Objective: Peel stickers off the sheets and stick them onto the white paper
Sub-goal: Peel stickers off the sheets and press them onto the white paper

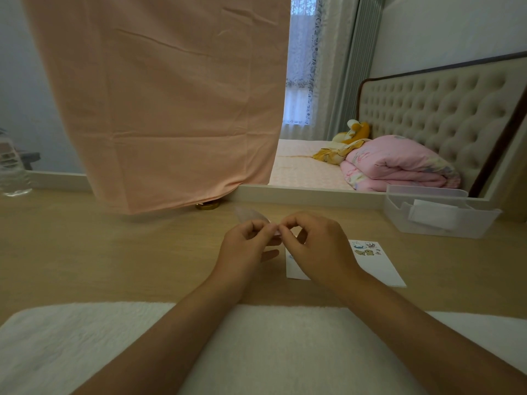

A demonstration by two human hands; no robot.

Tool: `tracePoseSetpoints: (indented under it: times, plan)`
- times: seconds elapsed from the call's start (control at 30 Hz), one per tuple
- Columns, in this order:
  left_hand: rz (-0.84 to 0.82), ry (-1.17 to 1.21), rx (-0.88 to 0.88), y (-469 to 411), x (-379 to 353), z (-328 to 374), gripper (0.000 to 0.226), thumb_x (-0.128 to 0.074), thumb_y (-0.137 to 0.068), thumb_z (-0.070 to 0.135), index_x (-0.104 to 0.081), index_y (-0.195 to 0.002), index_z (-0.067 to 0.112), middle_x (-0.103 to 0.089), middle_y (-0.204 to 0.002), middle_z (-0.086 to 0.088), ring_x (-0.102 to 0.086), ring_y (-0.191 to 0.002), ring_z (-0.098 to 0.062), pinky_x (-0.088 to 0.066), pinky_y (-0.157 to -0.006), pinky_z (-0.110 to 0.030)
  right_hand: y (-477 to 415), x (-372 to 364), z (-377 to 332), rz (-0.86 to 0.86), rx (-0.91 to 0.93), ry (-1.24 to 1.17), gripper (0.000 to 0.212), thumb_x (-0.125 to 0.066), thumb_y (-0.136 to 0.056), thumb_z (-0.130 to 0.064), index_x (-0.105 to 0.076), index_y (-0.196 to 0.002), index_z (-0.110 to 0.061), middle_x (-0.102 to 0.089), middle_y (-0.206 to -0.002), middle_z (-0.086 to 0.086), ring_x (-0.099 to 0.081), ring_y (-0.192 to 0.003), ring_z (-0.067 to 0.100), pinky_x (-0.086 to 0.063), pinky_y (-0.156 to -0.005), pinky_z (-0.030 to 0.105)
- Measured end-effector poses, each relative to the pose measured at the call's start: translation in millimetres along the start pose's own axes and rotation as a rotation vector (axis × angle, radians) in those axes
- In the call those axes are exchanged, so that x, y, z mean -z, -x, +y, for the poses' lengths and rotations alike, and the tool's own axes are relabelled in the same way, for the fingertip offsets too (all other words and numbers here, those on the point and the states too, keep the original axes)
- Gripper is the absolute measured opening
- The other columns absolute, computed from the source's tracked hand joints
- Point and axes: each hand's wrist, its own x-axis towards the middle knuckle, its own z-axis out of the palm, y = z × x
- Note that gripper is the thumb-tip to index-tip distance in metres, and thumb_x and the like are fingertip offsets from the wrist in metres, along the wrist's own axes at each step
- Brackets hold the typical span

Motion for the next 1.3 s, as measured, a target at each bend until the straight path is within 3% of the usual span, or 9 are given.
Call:
tracePoseSetpoints:
  times: [0.2, 0.33, 0.47, 0.67, 0.83, 0.97, 1.03, 1.17, 1.3]
  plan:
    - [0.036, 0.068, 0.057, 0.8, -0.2, 1.8, 0.015, -0.061, -0.099, 0.016, -0.073, -0.106, 0.013, -0.077, -0.099, -0.002, -0.074, -0.092, -0.013, -0.062, -0.082, -0.034, -1.6, -1.6, 0.8, 0.017, -0.088, -0.037, 0.007, -0.068, -0.093, -0.02, -0.074, -0.091, -0.023, -0.072, -0.089, -0.011, -0.059, -0.063, 0.003, -0.044, -0.062, 0.016]
    - [0.053, 0.056, 0.066, 1.1, -1.9, 2.6, 0.014, -0.061, -0.099, 0.016, -0.074, -0.103, 0.014, -0.078, -0.096, 0.0, -0.075, -0.09, -0.012, -0.062, -0.08, -0.032, -2.4, -2.0, 0.5, -0.009, -0.082, -0.086, 0.013, -0.068, -0.092, -0.015, -0.077, -0.099, -0.022, -0.073, -0.093, -0.012, -0.064, -0.073, 0.005, -0.049, -0.067, 0.014]
    - [0.07, 0.035, 0.025, 0.7, -1.3, 3.1, 0.013, -0.062, -0.098, 0.013, -0.075, -0.097, 0.014, -0.077, -0.093, 0.001, -0.074, -0.088, -0.009, -0.061, -0.074, -0.026, -3.1, -0.8, -0.1, -0.08, -0.131, -0.174, 0.016, -0.071, -0.092, -0.025, -0.079, -0.105, -0.026, -0.073, -0.097, -0.017, -0.066, -0.081, 0.002, -0.046, -0.07, 0.009]
    - [0.065, -0.172, -0.108, -0.3, 2.3, 0.8, 0.013, -0.06, -0.098, 0.013, -0.073, -0.103, 0.013, -0.073, -0.098, 0.001, -0.07, -0.093, -0.006, -0.06, -0.073, -0.022, -5.1, 0.8, 3.6, -0.055, -0.208, -0.14, 0.012, -0.072, -0.091, -0.026, -0.081, -0.098, -0.029, -0.075, -0.091, -0.017, -0.064, -0.071, -0.001, -0.051, -0.07, 0.018]
    - [0.072, -0.117, -0.092, -0.2, -0.8, 0.9, 0.011, -0.061, -0.097, 0.01, -0.072, -0.099, 0.01, -0.073, -0.098, -0.002, -0.07, -0.095, -0.01, -0.061, -0.076, -0.025, -5.2, 0.5, -1.6, -0.002, -0.241, -0.167, 0.011, -0.071, -0.09, -0.021, -0.08, -0.088, -0.027, -0.074, -0.084, -0.018, -0.064, -0.07, -0.001, -0.047, -0.064, 0.011]
    - [0.099, -0.02, -0.043, -0.5, -4.3, 0.8, 0.01, -0.062, -0.096, 0.008, -0.072, -0.098, 0.008, -0.074, -0.099, -0.004, -0.071, -0.096, -0.012, -0.061, -0.076, -0.025, -9.0, -0.1, -2.3, -0.019, -0.41, -0.331, 0.012, -0.071, -0.089, -0.02, -0.08, -0.084, -0.025, -0.074, -0.08, -0.013, -0.07, -0.071, 0.012, -0.061, -0.067, 0.037]
    - [0.11, 0.023, -0.013, 0.1, -5.3, 1.0, 0.011, -0.062, -0.096, 0.007, -0.072, -0.099, 0.007, -0.075, -0.099, -0.002, -0.072, -0.096, -0.012, -0.061, -0.075, -0.025, -9.8, 1.1, -4.6, -0.035, -0.5, -0.432, 0.013, -0.07, -0.09, -0.016, -0.08, -0.083, -0.022, -0.075, -0.079, -0.006, -0.072, -0.073, 0.018, -0.063, -0.064, 0.043]
    - [0.12, 0.065, 0.027, 1.0, -6.1, 2.3, 0.013, -0.06, -0.097, 0.007, -0.072, -0.098, 0.009, -0.076, -0.099, 0.003, -0.073, -0.093, -0.01, -0.06, -0.074, -0.024, -12.2, 3.3, -6.8, -0.074, -0.66, -0.572, 0.012, -0.069, -0.091, -0.016, -0.08, -0.086, -0.015, -0.075, -0.083, 0.0, -0.068, -0.07, 0.016, -0.062, -0.065, 0.04]
    - [0.141, 0.127, 0.078, 0.3, -5.9, 3.0, 0.015, -0.058, -0.097, 0.007, -0.072, -0.097, 0.009, -0.076, -0.096, 0.005, -0.074, -0.091, -0.01, -0.062, -0.075, -0.027, -14.6, 3.5, -4.9, -0.105, -0.768, -0.662, 0.011, -0.068, -0.09, -0.015, -0.079, -0.088, -0.012, -0.073, -0.083, 0.002, -0.06, -0.062, 0.014, -0.05, -0.057, 0.03]
